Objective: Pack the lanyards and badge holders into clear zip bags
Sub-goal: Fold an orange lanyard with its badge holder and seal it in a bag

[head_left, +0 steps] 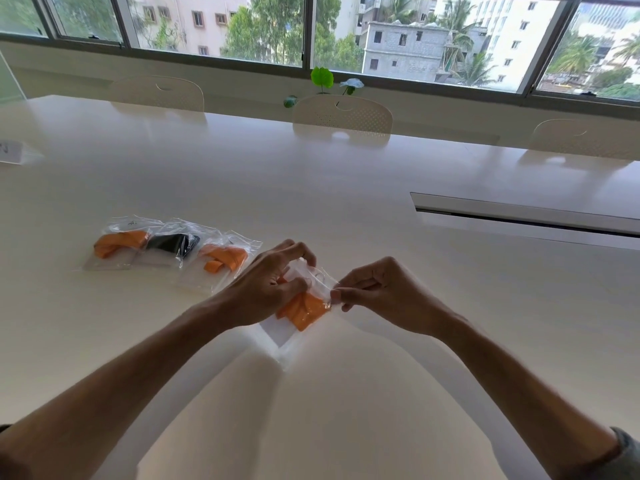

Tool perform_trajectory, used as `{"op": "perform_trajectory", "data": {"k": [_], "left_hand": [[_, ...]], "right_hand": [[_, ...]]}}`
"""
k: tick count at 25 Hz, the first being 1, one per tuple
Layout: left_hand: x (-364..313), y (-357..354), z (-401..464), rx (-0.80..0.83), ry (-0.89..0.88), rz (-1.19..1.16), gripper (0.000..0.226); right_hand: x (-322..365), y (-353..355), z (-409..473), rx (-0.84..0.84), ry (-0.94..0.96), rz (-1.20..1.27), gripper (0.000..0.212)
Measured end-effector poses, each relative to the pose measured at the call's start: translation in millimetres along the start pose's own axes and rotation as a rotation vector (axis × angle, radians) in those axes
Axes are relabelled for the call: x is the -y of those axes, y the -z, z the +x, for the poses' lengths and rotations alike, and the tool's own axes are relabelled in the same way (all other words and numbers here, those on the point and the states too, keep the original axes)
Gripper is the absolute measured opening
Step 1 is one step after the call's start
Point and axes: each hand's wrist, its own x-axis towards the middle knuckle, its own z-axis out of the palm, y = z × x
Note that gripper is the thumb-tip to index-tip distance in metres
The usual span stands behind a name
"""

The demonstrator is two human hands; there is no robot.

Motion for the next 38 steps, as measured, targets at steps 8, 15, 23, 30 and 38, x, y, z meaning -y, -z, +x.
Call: {"op": "perform_trajectory", "data": {"k": [8,15,23,30,38], "left_hand": [[8.5,12.4,3.9,0.055,0.12,-0.192,0.017],[11.7,13.4,3.8,-0.021,0.129,-0.247,0.014],[4.4,14.0,3.3,-0.097,0.107,-0.214,0.014],[1.6,11.1,2.5,-0.092,0.099,-0.237,0.015],[1.0,8.0,1.9,-0.109,0.071,-0.203,0.015]], "right_hand": [[0.3,-4.1,1.2,-0.101,0.003,-0.085,0.01],[-8.8,-0.8,8.6,-0.247,-0.015,0.185,0.013],[-12.1,7.7,8.5,-0.178,-0.075,0.144,0.01],[-10.4,4.1,7.5,-0.252,-0.015,0.094,0.02],[-12.0,1.9,8.0,-0.253,-0.012,0.056,0.015]]}}
